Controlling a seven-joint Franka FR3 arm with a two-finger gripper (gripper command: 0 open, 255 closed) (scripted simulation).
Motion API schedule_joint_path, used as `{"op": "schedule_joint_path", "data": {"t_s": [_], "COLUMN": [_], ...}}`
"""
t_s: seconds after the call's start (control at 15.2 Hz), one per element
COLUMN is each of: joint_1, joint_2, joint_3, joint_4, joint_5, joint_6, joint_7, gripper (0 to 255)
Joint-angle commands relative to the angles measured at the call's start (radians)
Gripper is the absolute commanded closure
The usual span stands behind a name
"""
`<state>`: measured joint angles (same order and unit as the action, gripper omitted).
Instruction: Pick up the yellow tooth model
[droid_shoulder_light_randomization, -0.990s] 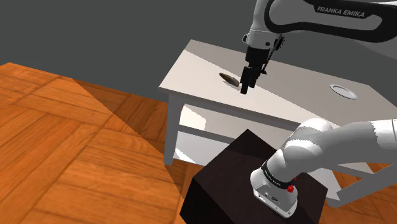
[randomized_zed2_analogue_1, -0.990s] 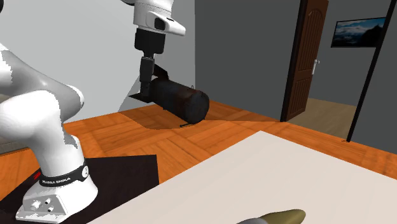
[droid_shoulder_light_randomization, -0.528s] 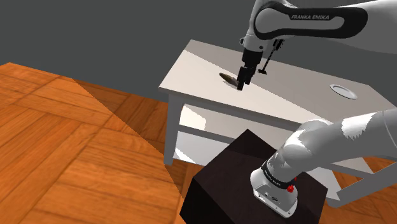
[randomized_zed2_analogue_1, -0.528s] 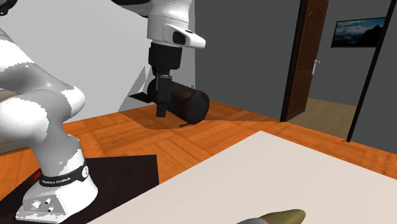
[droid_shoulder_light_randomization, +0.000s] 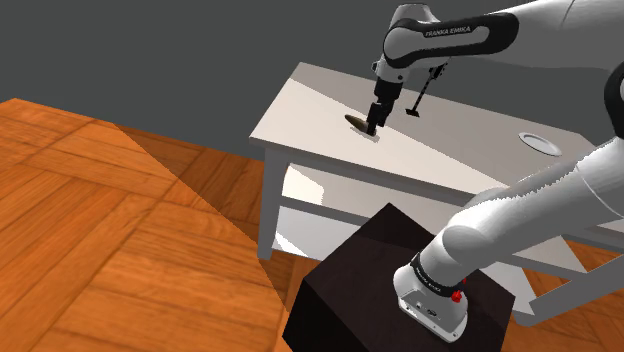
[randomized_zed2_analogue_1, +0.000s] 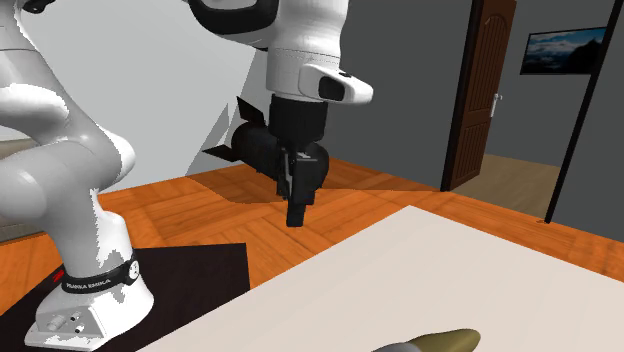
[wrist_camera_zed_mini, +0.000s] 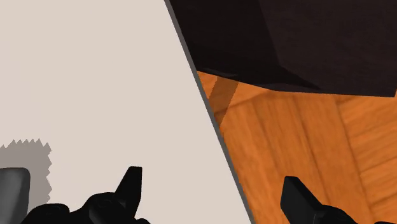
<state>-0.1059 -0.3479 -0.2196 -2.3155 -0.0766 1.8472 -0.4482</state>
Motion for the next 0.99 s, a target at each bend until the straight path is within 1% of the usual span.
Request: {"op": "schedule_joint_path", "data": {"t_s": [0.0, 0.4, 0.66, 0.92], "joint_1": [-0.007, -0.028, -0.050, -0.085], "joint_2": [0.063, 0.261, 0.401, 0.545], "joint_3": [-0.026, -0.090, -0.118, -0.131], "joint_4": [0.035, 0.170, 0.285, 0.423], "joint_5": [-0.001, 0.035, 0.084, 0.145], "joint_6": [0.043, 0.141, 0.184, 0.206], "joint_7": [-0.041, -0.160, -0.243, -0.323], "gripper": [0, 0, 0, 0]}}
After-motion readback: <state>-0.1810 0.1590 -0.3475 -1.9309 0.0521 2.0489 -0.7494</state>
